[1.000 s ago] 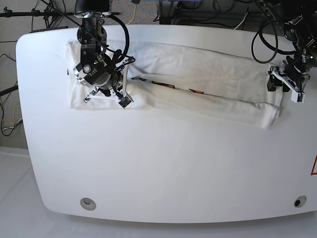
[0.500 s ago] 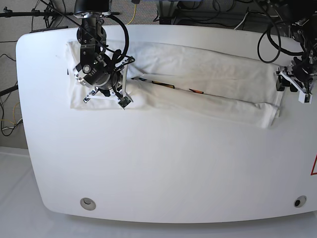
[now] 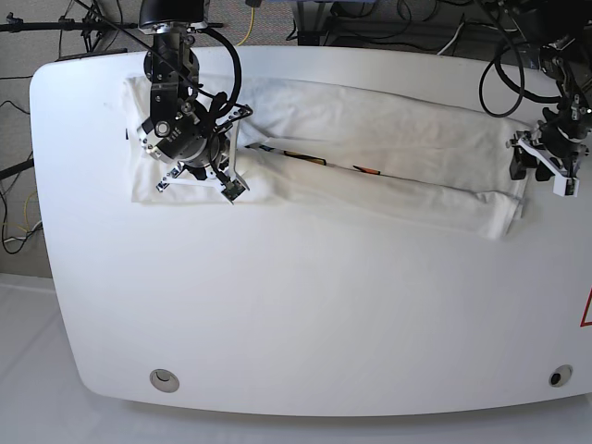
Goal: Fold the T-shirt properly
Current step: 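Adjust the left gripper's grip on the hem end of the strip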
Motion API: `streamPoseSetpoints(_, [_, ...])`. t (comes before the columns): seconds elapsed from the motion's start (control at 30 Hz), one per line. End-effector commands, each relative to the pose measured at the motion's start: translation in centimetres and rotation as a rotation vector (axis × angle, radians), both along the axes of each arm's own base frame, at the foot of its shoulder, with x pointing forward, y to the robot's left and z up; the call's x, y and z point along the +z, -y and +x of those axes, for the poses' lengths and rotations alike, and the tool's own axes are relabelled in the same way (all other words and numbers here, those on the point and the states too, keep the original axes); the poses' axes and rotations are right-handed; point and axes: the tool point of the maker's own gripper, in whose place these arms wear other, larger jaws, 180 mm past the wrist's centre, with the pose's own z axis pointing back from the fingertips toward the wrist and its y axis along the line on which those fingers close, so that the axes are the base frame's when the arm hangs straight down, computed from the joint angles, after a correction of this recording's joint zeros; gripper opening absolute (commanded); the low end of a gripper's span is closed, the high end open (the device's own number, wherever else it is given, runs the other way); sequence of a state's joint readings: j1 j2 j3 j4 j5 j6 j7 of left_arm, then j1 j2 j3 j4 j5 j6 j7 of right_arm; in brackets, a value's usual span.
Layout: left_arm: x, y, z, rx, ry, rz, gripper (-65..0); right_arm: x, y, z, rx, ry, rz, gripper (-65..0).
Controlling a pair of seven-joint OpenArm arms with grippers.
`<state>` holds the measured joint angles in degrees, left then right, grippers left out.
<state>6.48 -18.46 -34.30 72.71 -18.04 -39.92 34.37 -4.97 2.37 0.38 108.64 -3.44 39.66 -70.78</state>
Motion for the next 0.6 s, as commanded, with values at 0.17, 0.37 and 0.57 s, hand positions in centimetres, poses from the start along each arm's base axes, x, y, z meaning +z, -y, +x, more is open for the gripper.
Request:
streamPoseSetpoints(0.17, [-1.5,1.0,0.8,-0.012,-0.001,-0.054,-32.4,0.7,0.0,0.6,0.002,0.028,0.002,-65.0])
streamPoseSetpoints(0.37, [-1.9,1.0,0.6,-0.007,-0.011,-0.063,-32.4,0.7,0.0,0.6,0.002,0.027,0.001,-65.0])
streamPoseSetpoints(0.57, [-2.0,1.0,0.5,-0.007,-0.017,-0.063,-32.4,0.7,0.0,0.6,0.002,0.027,0.001,-65.0])
